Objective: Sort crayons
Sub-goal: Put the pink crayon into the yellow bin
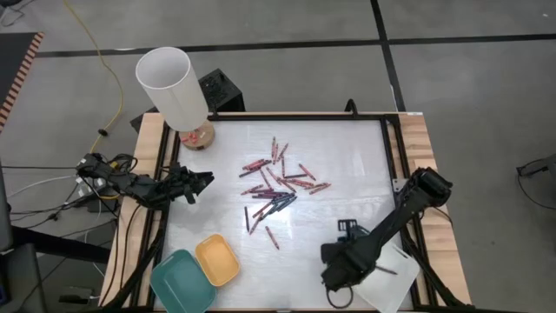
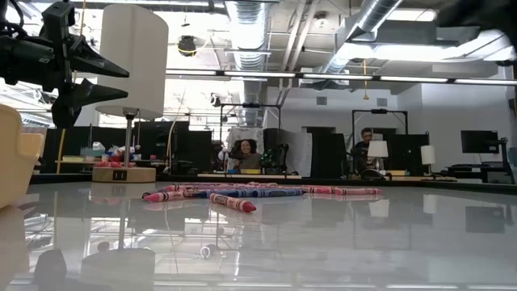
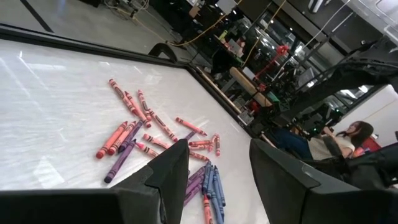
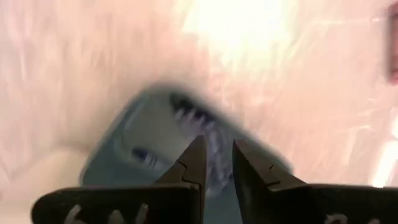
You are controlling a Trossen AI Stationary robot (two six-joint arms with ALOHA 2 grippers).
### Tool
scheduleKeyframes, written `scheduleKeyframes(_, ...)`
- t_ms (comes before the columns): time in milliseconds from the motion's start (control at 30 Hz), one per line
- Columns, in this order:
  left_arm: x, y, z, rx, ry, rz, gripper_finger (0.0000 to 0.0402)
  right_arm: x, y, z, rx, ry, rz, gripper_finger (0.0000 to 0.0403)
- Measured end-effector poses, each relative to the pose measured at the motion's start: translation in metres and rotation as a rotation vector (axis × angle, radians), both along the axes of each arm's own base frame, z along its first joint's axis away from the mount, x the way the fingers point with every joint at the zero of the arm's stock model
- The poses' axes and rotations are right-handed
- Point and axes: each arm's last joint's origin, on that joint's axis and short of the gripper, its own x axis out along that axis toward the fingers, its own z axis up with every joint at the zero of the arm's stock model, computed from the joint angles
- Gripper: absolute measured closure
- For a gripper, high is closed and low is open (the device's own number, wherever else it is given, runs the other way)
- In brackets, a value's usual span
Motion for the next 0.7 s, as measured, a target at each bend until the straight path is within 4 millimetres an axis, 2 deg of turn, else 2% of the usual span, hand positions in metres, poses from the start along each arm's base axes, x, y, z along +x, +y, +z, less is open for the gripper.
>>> scheduleKeyframes(267, 0.000, 0.000, 0.000, 0.000, 0.000, 0.000, 0.0241, 0.028, -0.026, 0.003, -0.005, -0.101, -0.096, 0.0332)
scheduleKeyframes(500, 0.000, 0.000, 0.000, 0.000, 0.000, 0.000, 0.0241, 0.063, -0.049, 0.005, 0.073, -0.283, -0.206, 0.0332)
scheduleKeyframes(700, 0.000, 0.000, 0.000, 0.000, 0.000, 0.000, 0.0241, 0.085, -0.060, 0.010, 0.080, -0.423, -0.090, 0.0332)
